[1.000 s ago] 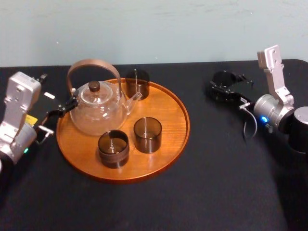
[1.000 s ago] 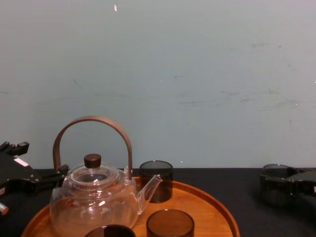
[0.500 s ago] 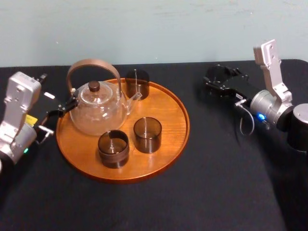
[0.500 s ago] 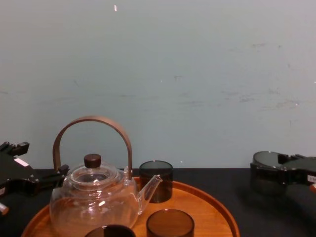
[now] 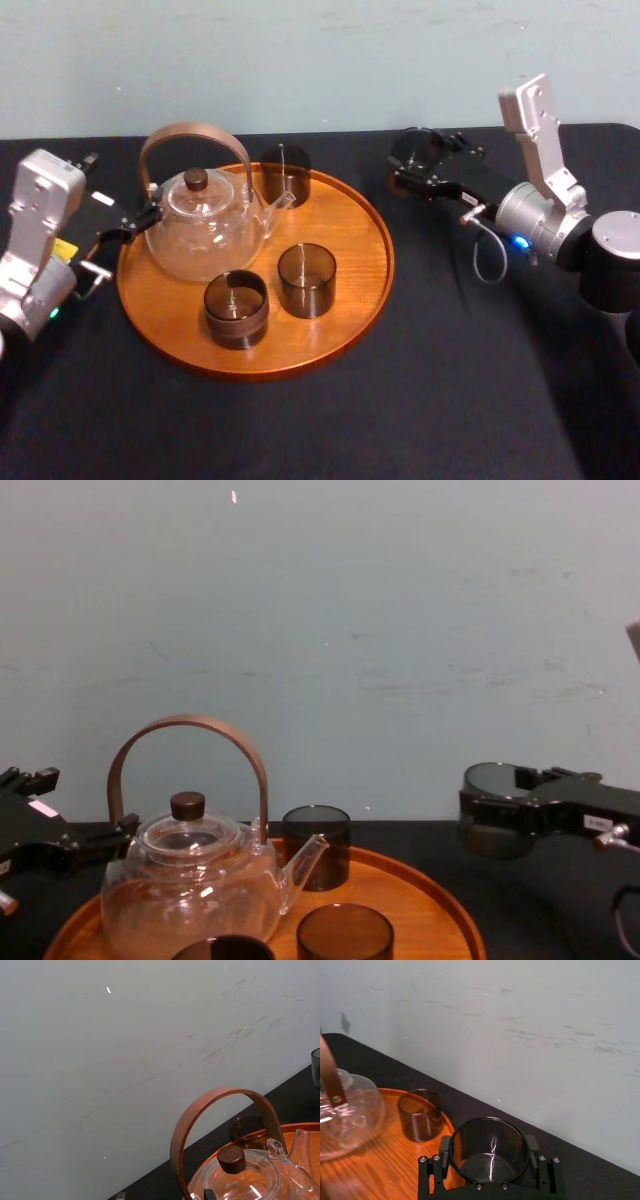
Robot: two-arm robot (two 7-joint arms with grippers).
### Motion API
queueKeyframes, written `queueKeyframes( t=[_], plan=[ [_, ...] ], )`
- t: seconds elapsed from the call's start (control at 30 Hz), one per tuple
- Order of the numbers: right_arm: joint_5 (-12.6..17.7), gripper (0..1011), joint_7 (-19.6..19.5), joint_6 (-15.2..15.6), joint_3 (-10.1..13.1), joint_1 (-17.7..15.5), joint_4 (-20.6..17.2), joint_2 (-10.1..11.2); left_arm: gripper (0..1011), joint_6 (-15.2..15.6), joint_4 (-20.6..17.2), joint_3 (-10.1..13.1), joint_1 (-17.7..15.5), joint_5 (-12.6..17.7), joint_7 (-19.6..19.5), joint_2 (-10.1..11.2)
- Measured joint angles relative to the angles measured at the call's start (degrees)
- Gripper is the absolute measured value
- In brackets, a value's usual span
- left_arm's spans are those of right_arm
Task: Pick up the glass from the table and place it on the tray.
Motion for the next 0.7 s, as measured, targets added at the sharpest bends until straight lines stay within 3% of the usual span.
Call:
queueKeyframes(
  t=[0.3,0.7],
  plan=[
    [0.6,904,0.4,0.4,-2.0,-0.7,-2.7,0.1,1009,0.0,0.0,0.0,0.0,0.0,0.0,0.0],
    [1.1,904,0.9,0.3,-4.1,-0.3,-3.0,-0.2,1009,0.0,0.0,0.0,0.0,0.0,0.0,0.0]
  ],
)
